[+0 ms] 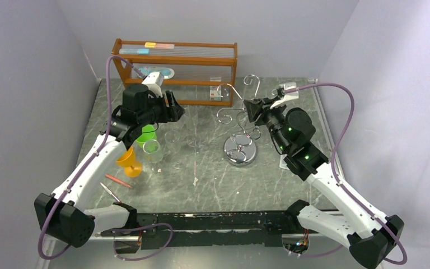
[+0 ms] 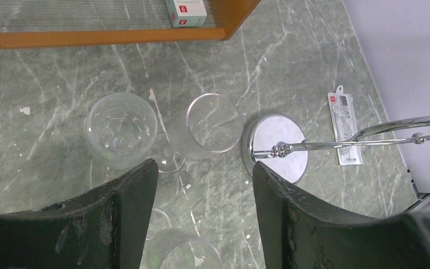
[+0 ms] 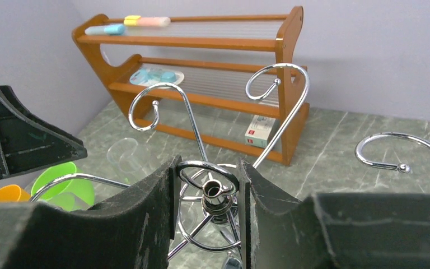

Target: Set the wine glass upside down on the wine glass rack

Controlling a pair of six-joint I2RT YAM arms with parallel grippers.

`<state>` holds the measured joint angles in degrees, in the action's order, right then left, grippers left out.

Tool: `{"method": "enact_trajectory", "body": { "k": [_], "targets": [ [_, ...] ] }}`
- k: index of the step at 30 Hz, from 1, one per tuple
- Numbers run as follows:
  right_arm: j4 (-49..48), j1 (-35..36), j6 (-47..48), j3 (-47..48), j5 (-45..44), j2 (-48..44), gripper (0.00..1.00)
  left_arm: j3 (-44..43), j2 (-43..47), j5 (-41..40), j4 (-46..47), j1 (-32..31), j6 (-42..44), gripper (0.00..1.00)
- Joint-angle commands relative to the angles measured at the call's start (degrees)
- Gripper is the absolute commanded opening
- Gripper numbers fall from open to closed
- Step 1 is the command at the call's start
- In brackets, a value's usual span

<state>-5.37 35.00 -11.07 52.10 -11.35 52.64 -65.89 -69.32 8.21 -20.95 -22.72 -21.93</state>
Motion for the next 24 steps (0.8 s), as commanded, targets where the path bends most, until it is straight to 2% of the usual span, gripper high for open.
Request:
{"method": "enact_trajectory", "body": {
  "k": [1,7,11,13,15,18,20,24],
  "targets": [
    [-17.62,0.2,0.75,0.74,-0.07,-0.96,0.1,-0.79,-0.14,1.22,1.65,-0.39,-0.37,0.68],
    [-22.55,0.11,1.74,-3.07,0.4,-0.44,0.12,-0.99,-1.41,2.98,2.87,-0.39,-1.45,0.68],
    [-21.42,0.12,1.48,-3.97,0.49,-0.28,0.15,-2.18,-2.97,3.67,3.18,-0.39,-2.09,0.69],
    [-18.91,0.1,0.56,-3.76,0.02,-0.22,0.22,-3.09,-4.07,3.76,2.56,-0.39,-2.27,0.69],
    [-16.36,0.11,-0.67,-3.45,-1.15,-0.49,0.36,-3.96,-5.38,3.54,1.63,-0.39,-2.41,0.69],
    [-10.37,0.08,-2.37,-0.8,-2.12,-0.94,0.51,-5.55,-7.33,3.25,0.09,-0.48,-2.48,0.69],
    [-5.32,0.13,-3.39,1.66,-1.89,-1.0,0.58,-7.2,-8.89,2.36,-1.23,-0.48,-2.59,0.68],
    [3.45,0.13,-4.7,8.08,-1.6,-0.08,0.67,-9.79,-11.88,-0.17,-3.44,-0.65,-2.34,0.66]
  ]
}}
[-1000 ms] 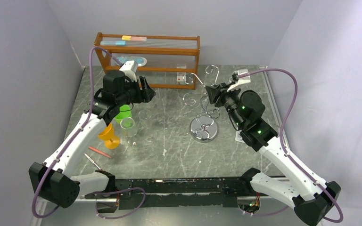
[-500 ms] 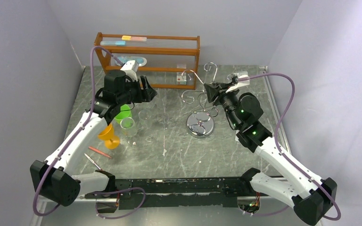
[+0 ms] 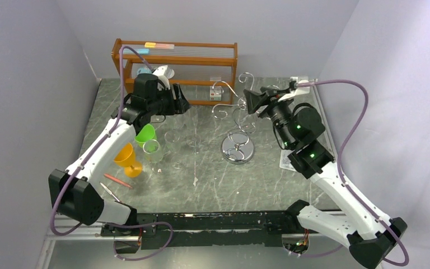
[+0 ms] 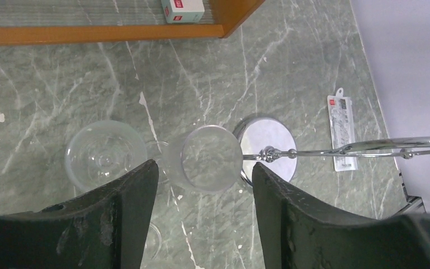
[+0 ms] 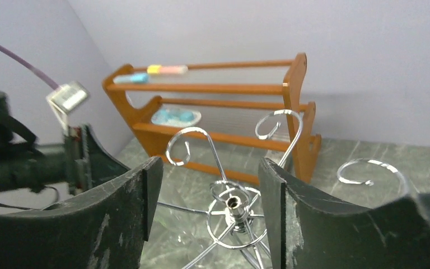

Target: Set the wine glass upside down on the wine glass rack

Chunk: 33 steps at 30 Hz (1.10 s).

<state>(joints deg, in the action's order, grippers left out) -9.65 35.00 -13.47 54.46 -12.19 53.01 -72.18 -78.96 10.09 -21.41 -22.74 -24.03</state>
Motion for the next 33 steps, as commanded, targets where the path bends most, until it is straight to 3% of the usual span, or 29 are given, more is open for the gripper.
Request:
{"method": "enact_trajectory", "body": {
  "k": [1,7,16,25,30,33],
  "targets": [
    [9.89,0.11,-2.77,7.27,-0.62,-0.15,0.68,-4.0,-3.25,-2.77,-3.61,-0.71,-0.18,0.65],
    [20.69,0.13,-4.88,15.13,1.32,-0.46,0.69,-5.25,-6.01,-4.92,-5.72,-0.9,0.54,0.58],
    [27.28,0.13,-8.06,17.97,4.64,-3.17,0.65,-6.97,-9.2,-2.75,-7.82,-1.66,1.84,0.38],
    [34.01,0.1,-11.92,23.55,8.89,-0.98,0.65,-10.84,-12.46,-5.38,-12.59,-2.61,2.62,0.32],
    [36.61,0.14,-13.32,26.4,8.26,-0.23,0.65,-12.93,-13.92,-6.19,-15.14,-3.08,3.09,0.09],
    [38.2,0.14,-14.11,27.94,7.07,0.52,0.64,-13.92,-13.14,-6.95,-15.87,-3.18,3.2,0.05]
  ]
}}
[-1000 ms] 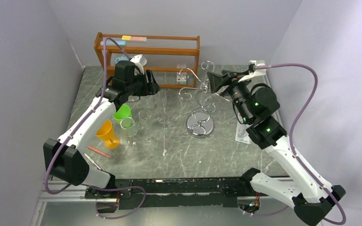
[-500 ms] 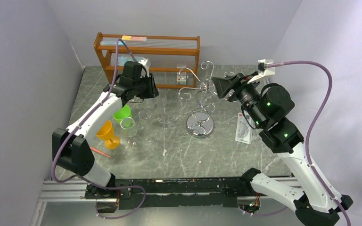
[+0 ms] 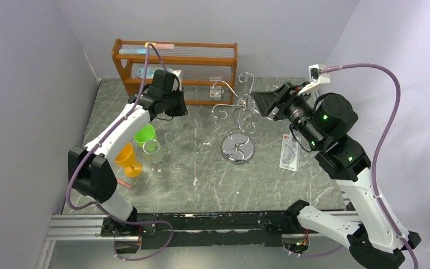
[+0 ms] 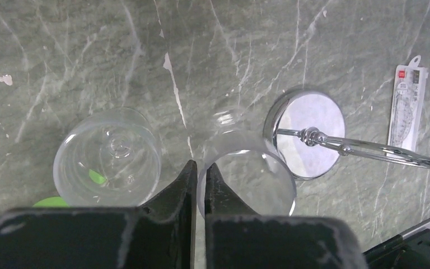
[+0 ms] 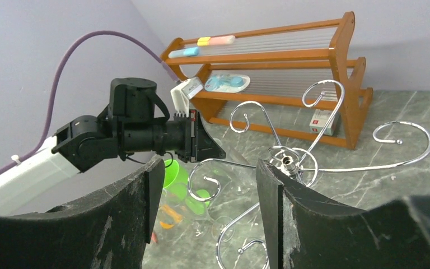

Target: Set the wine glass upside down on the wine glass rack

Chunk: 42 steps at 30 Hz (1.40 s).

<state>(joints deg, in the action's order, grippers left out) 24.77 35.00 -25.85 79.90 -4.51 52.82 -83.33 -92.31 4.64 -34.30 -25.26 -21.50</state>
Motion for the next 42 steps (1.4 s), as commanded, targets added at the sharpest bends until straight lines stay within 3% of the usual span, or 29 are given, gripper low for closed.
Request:
{"method": "enact_trajectory", "body": {
  "k": [1,7,11,18,24,33,39,42],
  "targets": [
    [4.13,0.14,-2.1,2.92,-0.89,0.97,0.64,-3.25,0.66,-1.96,-3.35,-0.65,0.73,0.05],
    [4.15,0.11,-3.85,4.08,-2.02,2.81,0.65,-6.32,6.42,-7.93,-5.78,-0.66,0.4,0.05],
    [0.39,0.15,-5.71,2.9,-1.95,3.47,0.72,-7.64,14.0,-11.6,-4.04,-0.67,-0.64,0.05],
    [-9.74,0.11,-10.28,3.13,5.51,4.97,0.8,-2.01,29.46,-17.43,10.56,-0.64,-4.09,0.05],
    [-15.34,0.13,-19.92,4.2,9.87,8.82,0.83,4.25,37.38,-17.62,29.47,-0.66,-10.72,0.05],
    [-35.21,0.63,-37.97,2.5,16.75,15.96,0.84,10.67,33.92,-6.12,54.4,-0.66,-28.41,0.05],
    [-44.26,2.95,-45.06,1.95,12.43,20.57,0.84,14.45,29.21,-1.31,67.2,-1.03,-39.55,0.05],
    [-43.89,3.76,-46.75,2.55,7.75,21.6,0.84,16.3,28.6,-1.08,70.68,-1.72,-42.13,0.05]
  ]
}}
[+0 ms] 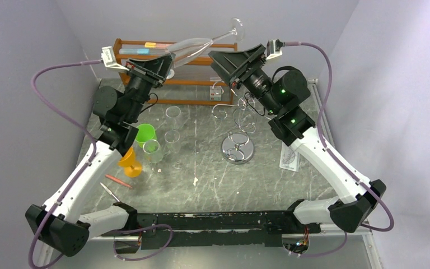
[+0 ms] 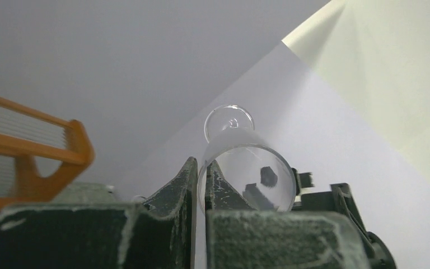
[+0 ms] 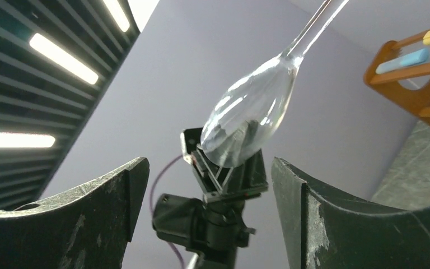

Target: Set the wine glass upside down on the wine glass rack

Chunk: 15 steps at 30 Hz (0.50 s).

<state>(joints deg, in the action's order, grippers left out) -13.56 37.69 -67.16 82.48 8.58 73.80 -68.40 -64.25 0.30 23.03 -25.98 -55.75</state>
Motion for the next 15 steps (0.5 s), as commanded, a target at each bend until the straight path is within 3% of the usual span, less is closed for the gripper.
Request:
{"method": "enact_trajectory", "body": {
  "k": [1,6,15],
  "targets": [
    [-4.68,1.38,-6.22,0.12,-7.23,0.86,0.84,1.96,0.53,3.11,14.15,-1.15,-8.32,0.05],
    [-4.18,2.79,-9.21,-0.47,-14.54,2.33,0.83,3.26,1.08,3.46,15.53,-2.19,-9.45,0.05],
    [-16.76,3.57,-9.12,-1.3,-10.06,6.39,0.75,5.91,2.35,4.78,17.71,-2.5,-11.6,0.05]
  ]
}}
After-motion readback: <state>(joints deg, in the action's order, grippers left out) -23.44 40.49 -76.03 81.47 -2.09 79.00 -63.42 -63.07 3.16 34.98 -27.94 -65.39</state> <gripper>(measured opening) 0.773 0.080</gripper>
